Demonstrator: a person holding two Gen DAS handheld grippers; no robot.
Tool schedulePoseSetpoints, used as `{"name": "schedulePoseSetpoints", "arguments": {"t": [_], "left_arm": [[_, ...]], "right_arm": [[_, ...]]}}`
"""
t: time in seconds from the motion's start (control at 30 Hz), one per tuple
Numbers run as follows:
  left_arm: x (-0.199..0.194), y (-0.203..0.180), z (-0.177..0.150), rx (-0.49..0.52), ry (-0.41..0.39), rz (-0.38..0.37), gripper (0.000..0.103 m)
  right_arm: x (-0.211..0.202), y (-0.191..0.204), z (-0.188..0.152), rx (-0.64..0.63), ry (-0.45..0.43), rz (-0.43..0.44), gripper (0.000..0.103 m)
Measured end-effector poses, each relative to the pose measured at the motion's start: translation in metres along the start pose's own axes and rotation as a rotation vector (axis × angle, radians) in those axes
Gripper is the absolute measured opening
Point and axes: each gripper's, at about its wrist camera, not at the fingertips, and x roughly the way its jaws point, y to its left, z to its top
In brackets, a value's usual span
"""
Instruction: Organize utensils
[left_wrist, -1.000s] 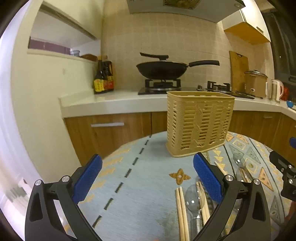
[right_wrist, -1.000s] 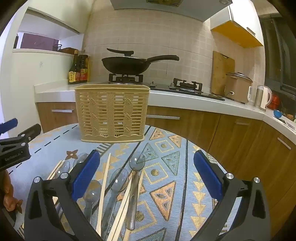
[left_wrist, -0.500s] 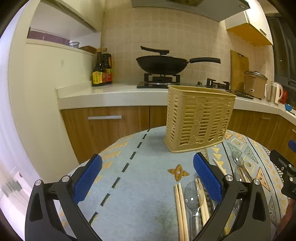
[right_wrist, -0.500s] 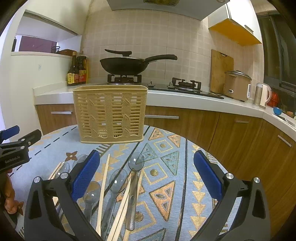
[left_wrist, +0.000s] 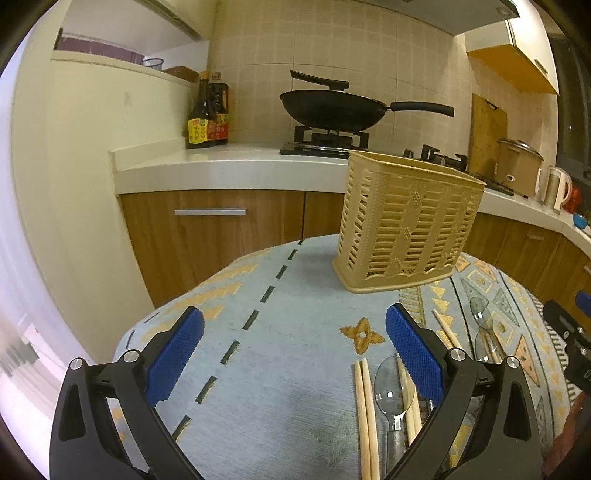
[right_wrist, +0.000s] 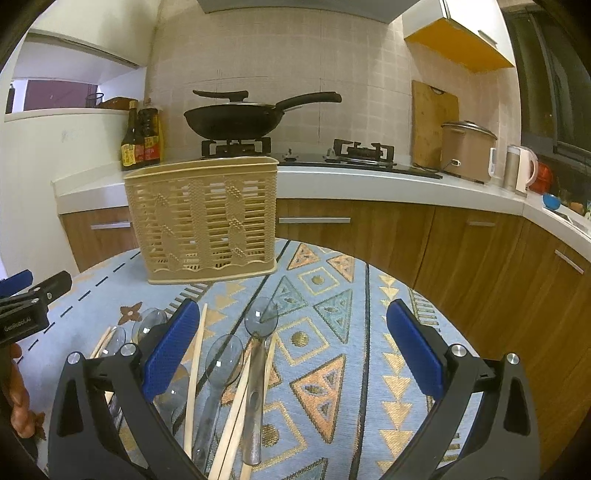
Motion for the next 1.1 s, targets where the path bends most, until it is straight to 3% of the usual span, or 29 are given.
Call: {"name": "schedulePoseSetpoints", "arguments": {"t": [0.43,0.67,1.1], "left_arm": [[-0.006,-0.006,0.001,0.026,-0.020,-0.001,0.096],[-0.027,-0.017,-0.001,0.067,-0.131,-0.048,0.096],[-0.027,-0.015,-0.004,0.080,-0.109,-0.035,0.096]], "right_arm": [[-0.001,0.000,-0.001,0.000,-0.006,-0.027,0.097],[0.002,-0.008,0.000,0.039,0.007,-0.046,0.097],[0.001,-0.001,-0.003,-0.004,0.012,-0.067,0.097]]}}
